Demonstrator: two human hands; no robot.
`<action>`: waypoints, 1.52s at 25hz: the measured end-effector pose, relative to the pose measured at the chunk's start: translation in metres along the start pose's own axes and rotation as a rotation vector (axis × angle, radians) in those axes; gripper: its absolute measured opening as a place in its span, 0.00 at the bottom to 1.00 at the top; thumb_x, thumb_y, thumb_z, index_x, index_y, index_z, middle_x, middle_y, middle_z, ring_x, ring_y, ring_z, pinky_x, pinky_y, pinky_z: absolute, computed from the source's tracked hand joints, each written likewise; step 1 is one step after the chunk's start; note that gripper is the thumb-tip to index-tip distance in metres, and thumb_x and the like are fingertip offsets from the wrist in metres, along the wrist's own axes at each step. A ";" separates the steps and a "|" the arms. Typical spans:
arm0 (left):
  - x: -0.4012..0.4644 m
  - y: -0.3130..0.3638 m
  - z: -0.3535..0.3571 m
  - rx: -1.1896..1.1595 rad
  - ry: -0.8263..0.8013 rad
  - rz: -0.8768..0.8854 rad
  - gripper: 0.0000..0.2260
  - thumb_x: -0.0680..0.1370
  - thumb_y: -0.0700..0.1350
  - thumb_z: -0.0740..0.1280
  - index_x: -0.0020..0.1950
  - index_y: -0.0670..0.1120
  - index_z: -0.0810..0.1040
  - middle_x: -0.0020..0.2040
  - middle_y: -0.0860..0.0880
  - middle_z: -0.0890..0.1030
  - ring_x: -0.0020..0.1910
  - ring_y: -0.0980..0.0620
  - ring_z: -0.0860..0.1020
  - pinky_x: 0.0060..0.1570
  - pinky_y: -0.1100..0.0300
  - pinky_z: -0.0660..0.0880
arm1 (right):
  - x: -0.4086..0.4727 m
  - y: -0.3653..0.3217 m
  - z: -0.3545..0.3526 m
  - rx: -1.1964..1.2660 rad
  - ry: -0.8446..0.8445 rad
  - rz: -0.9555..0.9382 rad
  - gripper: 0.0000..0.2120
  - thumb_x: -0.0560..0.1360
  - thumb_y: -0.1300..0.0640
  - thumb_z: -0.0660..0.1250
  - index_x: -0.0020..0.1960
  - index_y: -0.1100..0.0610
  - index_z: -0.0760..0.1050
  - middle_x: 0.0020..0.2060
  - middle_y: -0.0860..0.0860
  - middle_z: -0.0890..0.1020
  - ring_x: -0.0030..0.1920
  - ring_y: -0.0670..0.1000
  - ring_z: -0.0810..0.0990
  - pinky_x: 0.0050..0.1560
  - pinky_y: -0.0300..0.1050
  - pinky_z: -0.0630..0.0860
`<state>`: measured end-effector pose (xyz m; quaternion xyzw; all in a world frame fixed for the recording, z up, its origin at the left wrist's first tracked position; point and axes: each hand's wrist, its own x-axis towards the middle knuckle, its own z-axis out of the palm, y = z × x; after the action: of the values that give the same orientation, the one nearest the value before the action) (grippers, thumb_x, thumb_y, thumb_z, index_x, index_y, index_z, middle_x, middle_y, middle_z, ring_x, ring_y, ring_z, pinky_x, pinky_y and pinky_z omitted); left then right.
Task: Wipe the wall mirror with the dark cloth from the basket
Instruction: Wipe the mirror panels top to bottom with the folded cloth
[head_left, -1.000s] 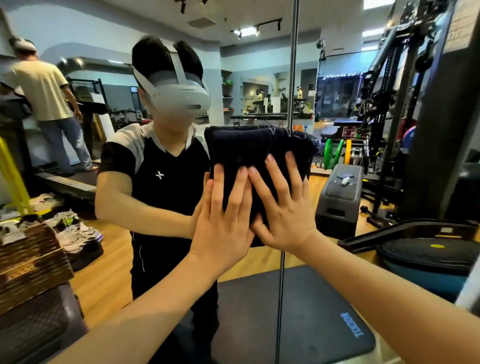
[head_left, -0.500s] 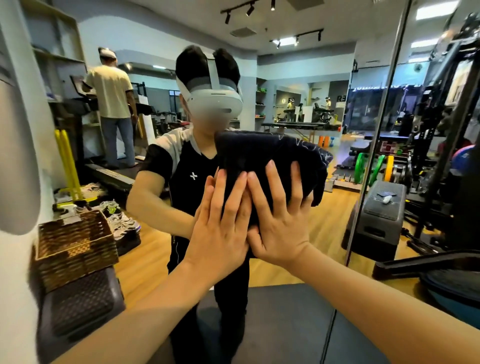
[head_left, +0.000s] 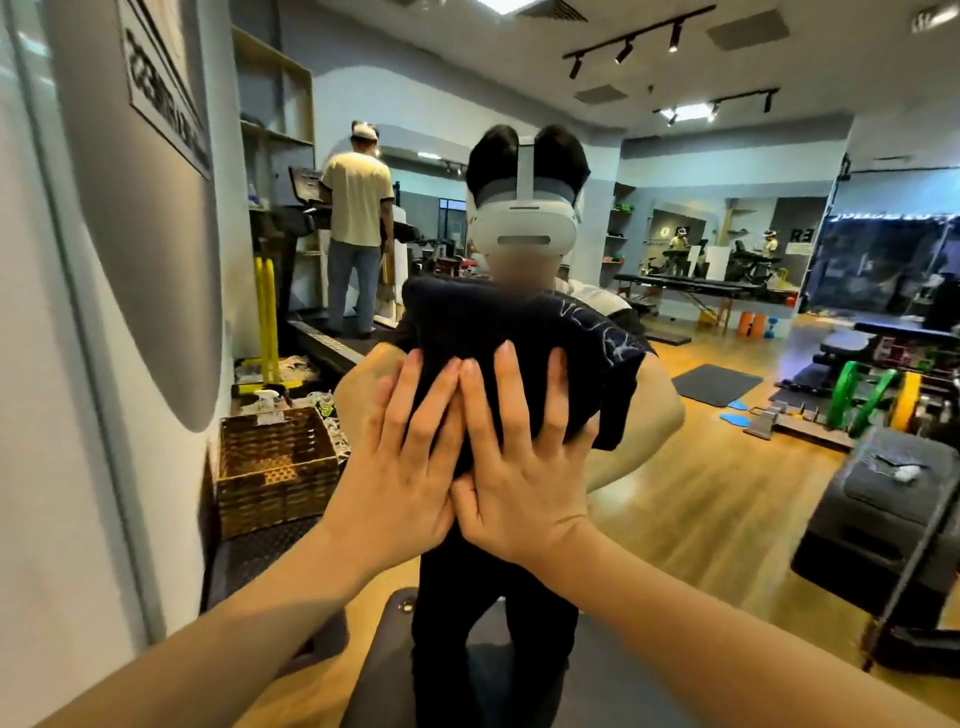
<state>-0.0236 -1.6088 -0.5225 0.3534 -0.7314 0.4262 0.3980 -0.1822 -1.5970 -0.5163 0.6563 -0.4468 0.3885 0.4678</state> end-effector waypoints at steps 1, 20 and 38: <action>-0.007 -0.013 -0.003 0.015 0.004 -0.004 0.36 0.78 0.50 0.61 0.82 0.38 0.52 0.80 0.38 0.53 0.79 0.32 0.53 0.78 0.36 0.53 | 0.005 -0.015 0.002 0.003 -0.003 -0.012 0.40 0.74 0.41 0.57 0.82 0.54 0.57 0.81 0.58 0.56 0.81 0.67 0.48 0.73 0.75 0.56; -0.089 -0.210 -0.040 0.042 -0.002 0.021 0.34 0.78 0.50 0.62 0.79 0.37 0.57 0.79 0.38 0.55 0.79 0.31 0.54 0.77 0.33 0.52 | 0.079 -0.216 0.043 0.037 -0.023 -0.001 0.45 0.72 0.43 0.60 0.83 0.57 0.50 0.81 0.59 0.53 0.79 0.68 0.51 0.71 0.75 0.57; -0.150 -0.223 -0.046 0.007 -0.091 -0.106 0.36 0.78 0.48 0.64 0.79 0.34 0.53 0.79 0.37 0.51 0.81 0.33 0.46 0.76 0.31 0.53 | 0.053 -0.266 0.057 0.065 -0.135 -0.098 0.40 0.76 0.44 0.59 0.84 0.56 0.53 0.81 0.58 0.50 0.78 0.66 0.54 0.75 0.75 0.53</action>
<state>0.2451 -1.6263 -0.5639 0.4121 -0.7277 0.3904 0.3851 0.0915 -1.6206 -0.5531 0.7166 -0.4319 0.3344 0.4337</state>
